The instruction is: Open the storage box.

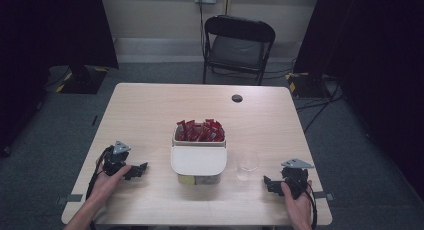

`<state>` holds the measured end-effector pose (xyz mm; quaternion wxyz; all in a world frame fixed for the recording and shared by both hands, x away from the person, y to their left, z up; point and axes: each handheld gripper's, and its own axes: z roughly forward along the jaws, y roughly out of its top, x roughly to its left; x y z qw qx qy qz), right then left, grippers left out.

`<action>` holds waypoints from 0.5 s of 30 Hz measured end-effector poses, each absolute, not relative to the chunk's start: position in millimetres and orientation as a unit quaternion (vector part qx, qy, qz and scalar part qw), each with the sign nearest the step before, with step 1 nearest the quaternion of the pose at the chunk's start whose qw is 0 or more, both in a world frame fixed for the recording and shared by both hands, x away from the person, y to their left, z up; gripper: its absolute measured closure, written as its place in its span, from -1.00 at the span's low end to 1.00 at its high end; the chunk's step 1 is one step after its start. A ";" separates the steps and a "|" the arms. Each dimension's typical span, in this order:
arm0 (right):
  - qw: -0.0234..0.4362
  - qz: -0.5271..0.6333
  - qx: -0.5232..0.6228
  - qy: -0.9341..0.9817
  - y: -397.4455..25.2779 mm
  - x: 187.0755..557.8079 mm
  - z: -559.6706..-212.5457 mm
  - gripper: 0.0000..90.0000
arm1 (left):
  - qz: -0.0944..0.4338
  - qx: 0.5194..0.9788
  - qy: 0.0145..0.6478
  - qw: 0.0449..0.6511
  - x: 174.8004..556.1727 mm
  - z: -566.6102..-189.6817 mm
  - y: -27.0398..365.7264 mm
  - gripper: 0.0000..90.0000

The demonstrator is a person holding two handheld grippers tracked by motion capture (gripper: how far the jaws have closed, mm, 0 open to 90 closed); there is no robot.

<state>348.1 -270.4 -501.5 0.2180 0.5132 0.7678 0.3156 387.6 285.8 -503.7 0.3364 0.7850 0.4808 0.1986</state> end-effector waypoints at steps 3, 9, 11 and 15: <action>0.220 0.315 0.516 0.765 -269.9 347.4 -501.5 -1.00 | 0.200 0.786 0.479 0.337 388.1 -503.6 285.7 -1.00; 0.221 0.314 0.518 0.764 -269.9 347.3 -501.6 -1.00 | 0.197 0.792 0.477 0.326 389.5 -500.4 284.2 -0.87; 0.221 0.314 0.518 0.764 -269.9 347.3 -501.6 -1.00 | 0.196 0.788 0.481 0.331 388.6 -498.3 280.8 -0.74; 0.221 0.314 0.518 0.764 -269.9 347.3 -501.5 -1.00 | 0.199 0.796 0.470 0.325 386.9 -495.6 279.3 -0.65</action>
